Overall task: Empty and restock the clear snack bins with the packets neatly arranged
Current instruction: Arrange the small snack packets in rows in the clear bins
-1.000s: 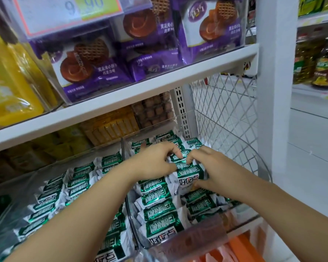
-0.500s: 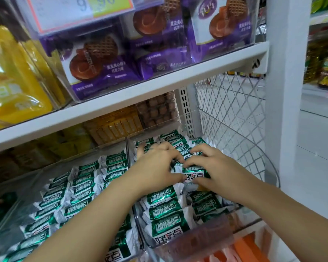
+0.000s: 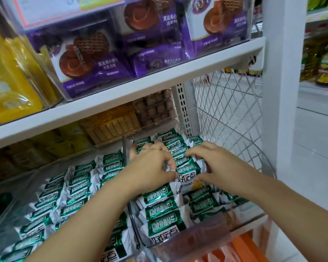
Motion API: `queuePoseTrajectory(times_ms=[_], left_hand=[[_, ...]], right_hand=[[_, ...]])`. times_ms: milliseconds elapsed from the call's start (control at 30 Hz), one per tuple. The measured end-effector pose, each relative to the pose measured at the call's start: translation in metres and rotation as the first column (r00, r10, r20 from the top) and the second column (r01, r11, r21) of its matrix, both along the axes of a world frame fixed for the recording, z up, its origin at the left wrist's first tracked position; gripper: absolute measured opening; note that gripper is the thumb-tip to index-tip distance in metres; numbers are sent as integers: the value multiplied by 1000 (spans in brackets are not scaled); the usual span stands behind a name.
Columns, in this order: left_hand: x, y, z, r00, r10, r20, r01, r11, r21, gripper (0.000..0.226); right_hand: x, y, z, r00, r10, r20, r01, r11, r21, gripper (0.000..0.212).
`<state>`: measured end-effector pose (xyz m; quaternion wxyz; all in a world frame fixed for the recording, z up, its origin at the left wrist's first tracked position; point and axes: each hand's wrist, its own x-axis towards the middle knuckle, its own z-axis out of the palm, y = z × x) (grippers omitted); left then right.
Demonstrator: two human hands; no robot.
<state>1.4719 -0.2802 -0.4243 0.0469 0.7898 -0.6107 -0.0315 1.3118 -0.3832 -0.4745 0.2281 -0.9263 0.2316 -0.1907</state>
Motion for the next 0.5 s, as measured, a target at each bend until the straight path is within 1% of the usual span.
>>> queuePoseTrajectory(times_ms=[100,200,267,333,367,400,467,500], left_hand=[[-3,-1,1,997,42,58,-45,997,66,17],[-7,-1,4,990,37,134,-53,992,117,20],[-9,0,6,995,40,91,-48,995,83,24],[-10,-1,7,998,61,-8,-61,998,-14,25],[-9,-3,7,998,67,-18,-68,996,-56,25],[-8,-4,5,998,64,-2,-64,995,-76,31],[-6,-7,1,1000,20,17,-19,999,-42,49],[-6,-8,-2,1000,-5,10,5,1000,6,55]], right_hand=[[3,-3,-2,999,0,-44,-1,1000,-25,52],[2,-4,-1,997,-6,-80,1,998,-64,53],[0,-5,2,990,-14,-141,-1,994,-108,54],[-3,-4,5,987,22,-156,-35,997,-75,58],[-5,-2,7,990,42,-132,-47,998,-33,62],[-6,-1,10,995,50,-89,-48,999,22,67],[-4,-2,15,1000,11,27,-14,993,121,77],[-1,-4,18,997,-23,72,10,985,172,75]])
